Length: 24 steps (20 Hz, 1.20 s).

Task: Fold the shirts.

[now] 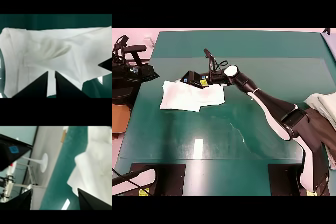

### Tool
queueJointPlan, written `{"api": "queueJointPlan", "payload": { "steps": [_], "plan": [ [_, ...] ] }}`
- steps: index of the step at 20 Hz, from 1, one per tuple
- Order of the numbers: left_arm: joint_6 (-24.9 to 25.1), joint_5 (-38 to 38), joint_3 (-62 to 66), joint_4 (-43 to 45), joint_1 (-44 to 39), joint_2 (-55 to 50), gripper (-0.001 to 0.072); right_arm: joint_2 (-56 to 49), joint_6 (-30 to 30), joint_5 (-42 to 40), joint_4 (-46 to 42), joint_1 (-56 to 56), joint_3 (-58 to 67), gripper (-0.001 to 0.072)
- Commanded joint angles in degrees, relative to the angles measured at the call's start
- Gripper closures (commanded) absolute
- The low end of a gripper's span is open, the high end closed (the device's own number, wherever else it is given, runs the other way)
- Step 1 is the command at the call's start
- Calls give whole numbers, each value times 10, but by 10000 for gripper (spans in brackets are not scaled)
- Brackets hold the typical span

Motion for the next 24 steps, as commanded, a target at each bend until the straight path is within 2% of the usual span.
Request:
{"api": "queueJointPlan", "payload": {
  "steps": [1, 3, 6, 8, 10, 12, 15, 20, 24],
  "plan": [
    [3, -1, 0, -1, 1, 0, 579, 21, -122, 25, 169, -15, 0, 77],
    [4, -3, 0, -1, 1, 0, 579, 50, -117, 70, 112, -49, -1, 77],
    [4, -3, 0, 1, 1, 0, 580, 103, 12, 134, -114, -132, -44, 76],
    [4, -4, 0, 1, 1, 0, 579, 128, 46, 198, -205, -199, -97, 75],
    [4, -6, 0, 1, 1, 0, 579, 137, 46, 217, -217, -256, -160, 74],
    [4, -6, 0, 1, 1, 0, 579, 129, 43, 206, -217, -288, -207, 8],
    [8, -6, 0, 1, 1, 0, 579, 89, 30, 196, -216, -291, -223, 5],
    [9, -14, 0, 1, 1, 0, 578, -20, 40, 202, -155, -239, -126, 6],
    [19, -22, 0, 1, 1, 0, 578, -81, 74, 196, -156, -184, -41, 6]
  ]
}}
